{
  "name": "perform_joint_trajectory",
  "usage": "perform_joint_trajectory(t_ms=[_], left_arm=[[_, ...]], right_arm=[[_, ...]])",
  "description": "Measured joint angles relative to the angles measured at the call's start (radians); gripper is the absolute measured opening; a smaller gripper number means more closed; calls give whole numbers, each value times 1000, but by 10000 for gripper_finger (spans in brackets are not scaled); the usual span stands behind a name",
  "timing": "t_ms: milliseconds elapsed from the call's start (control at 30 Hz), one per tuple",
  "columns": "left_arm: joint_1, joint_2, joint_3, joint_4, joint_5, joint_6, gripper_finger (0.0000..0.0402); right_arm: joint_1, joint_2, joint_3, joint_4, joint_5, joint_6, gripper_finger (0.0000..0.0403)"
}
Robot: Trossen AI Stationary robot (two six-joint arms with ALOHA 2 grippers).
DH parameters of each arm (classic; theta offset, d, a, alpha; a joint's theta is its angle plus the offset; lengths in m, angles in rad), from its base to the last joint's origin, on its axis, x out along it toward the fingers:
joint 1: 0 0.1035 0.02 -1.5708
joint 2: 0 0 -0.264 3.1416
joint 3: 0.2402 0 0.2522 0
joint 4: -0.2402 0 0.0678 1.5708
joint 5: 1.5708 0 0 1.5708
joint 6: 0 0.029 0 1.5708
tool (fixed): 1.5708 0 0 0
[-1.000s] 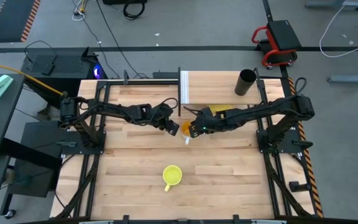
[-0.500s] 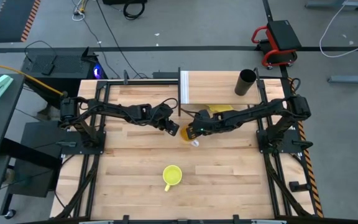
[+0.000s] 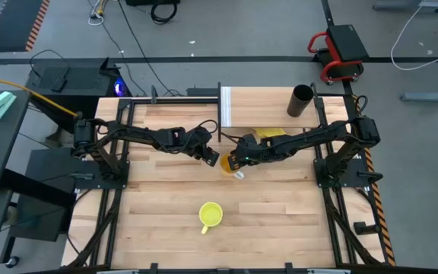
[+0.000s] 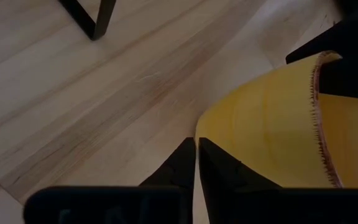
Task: Stack small to large cups/mugs on shelf
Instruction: Put the orange mug on the shelf
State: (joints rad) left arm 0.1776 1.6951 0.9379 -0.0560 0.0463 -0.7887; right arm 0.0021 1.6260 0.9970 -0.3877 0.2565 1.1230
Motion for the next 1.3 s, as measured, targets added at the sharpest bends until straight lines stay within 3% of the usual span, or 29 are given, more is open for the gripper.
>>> perform_joint_trajectory(t_ms=[667,1300], left_arm=[[0,0,0,0,0,0,29],[0,0,0,0,0,0,24]], right_arm=[[-16,0,42,5,0,-68,86],[-15,1,42,-41,-42,-81,17]])
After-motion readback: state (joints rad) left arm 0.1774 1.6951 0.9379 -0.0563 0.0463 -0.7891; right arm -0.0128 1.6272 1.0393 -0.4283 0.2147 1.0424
